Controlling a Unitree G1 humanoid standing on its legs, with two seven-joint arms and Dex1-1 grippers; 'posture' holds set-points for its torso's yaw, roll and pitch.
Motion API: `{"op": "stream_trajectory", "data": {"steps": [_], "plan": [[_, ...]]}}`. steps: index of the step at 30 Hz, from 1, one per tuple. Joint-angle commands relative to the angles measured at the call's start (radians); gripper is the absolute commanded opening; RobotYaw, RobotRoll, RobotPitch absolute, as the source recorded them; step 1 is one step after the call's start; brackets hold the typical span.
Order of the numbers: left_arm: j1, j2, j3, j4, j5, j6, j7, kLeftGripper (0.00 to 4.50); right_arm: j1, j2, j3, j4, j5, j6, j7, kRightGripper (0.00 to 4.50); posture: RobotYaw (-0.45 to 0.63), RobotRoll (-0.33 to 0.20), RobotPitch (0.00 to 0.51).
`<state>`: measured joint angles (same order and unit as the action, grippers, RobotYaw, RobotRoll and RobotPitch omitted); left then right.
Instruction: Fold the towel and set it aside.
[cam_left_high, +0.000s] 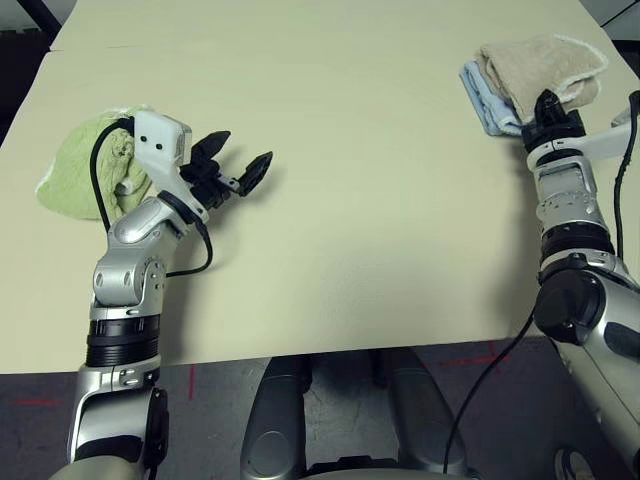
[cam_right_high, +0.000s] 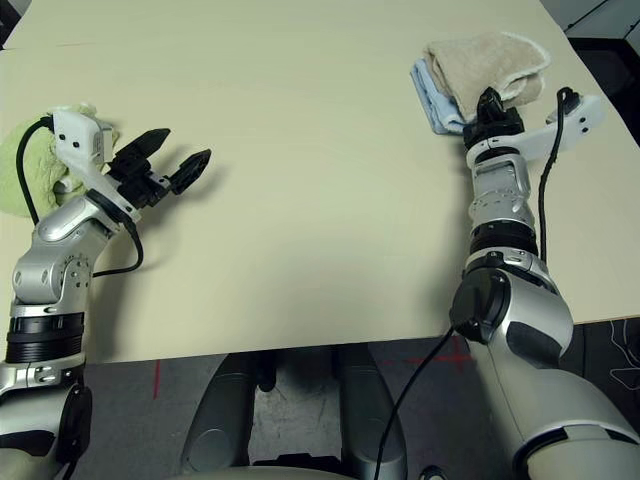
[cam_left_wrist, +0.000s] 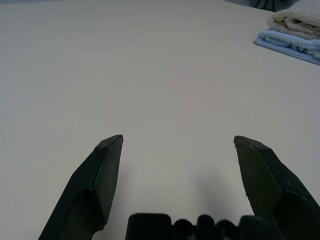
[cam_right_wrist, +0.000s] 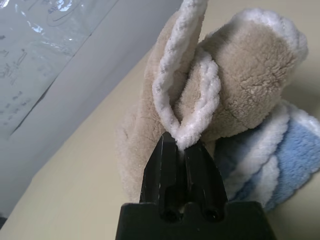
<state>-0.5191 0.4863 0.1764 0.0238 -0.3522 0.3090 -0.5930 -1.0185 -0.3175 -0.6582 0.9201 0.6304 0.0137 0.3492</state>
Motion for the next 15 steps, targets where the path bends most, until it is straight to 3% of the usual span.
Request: {"op": "stream_trajectory", "data": {"steps": [1,12,15], "plan": [[-0.01,-0.008,-0.02,0.016,0.007,-0.02,-0.014,4.5,0.016,0.035,0.008,-0.046,0.027,0.046,-0.04,0.03,-0.04,0.0,0.276],[0.006,-0.005,-0.021,0.001,0.002,-0.019,-0.019,4.5,0.009,0.054,-0.02,-0.052,0.087,0.099,-0.156,0.03,-0.03,0.0,0.266],[0.0,-0.006,-0.021,0.004,0.001,-0.016,-0.018,4.5,0.022,0.041,-0.013,-0.077,0.088,0.116,-0.159,0.86,-0.04,0.0,0.26]]}}
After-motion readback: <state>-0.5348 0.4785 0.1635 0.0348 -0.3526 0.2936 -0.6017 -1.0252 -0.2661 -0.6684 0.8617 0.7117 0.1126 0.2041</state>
